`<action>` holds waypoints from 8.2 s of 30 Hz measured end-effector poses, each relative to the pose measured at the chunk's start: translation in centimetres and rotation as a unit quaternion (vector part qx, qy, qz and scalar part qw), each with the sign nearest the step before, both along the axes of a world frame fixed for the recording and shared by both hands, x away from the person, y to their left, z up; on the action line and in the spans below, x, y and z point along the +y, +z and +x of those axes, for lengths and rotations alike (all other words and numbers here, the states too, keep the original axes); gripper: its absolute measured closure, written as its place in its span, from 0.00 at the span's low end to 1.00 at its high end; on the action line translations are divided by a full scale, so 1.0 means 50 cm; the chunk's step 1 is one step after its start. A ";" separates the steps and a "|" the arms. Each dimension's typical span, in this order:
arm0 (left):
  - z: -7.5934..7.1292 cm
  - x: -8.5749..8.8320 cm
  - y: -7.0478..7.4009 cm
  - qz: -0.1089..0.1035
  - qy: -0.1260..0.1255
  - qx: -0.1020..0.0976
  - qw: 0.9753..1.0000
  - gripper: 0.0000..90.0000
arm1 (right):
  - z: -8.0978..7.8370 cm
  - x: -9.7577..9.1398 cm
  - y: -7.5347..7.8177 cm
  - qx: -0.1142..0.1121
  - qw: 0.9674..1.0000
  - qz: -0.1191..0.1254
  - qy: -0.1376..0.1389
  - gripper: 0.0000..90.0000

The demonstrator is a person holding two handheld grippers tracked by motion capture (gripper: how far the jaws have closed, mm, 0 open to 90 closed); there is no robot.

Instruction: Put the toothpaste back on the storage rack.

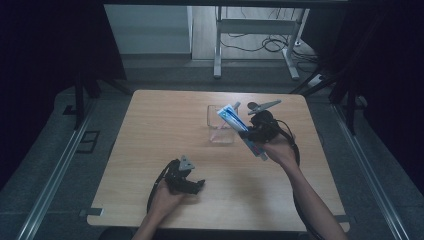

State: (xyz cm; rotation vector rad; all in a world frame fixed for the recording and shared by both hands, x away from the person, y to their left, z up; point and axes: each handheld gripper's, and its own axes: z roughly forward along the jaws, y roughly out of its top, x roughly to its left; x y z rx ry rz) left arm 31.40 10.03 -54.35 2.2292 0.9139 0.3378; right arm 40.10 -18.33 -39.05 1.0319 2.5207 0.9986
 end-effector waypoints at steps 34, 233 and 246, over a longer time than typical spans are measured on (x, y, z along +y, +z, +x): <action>0.000 0.000 0.000 0.000 0.000 0.000 1.000 0.15 | 0.080 0.032 0.010 -0.031 0.999 0.019 -0.015 0.81; 0.000 0.000 0.000 -0.001 -0.001 0.001 1.000 0.15 | 0.168 0.103 -0.063 -0.044 0.996 0.065 0.049 0.19; 0.000 0.000 0.000 0.000 -0.001 0.001 1.000 0.15 | 0.128 0.096 -0.056 -0.038 0.995 0.058 0.065 0.14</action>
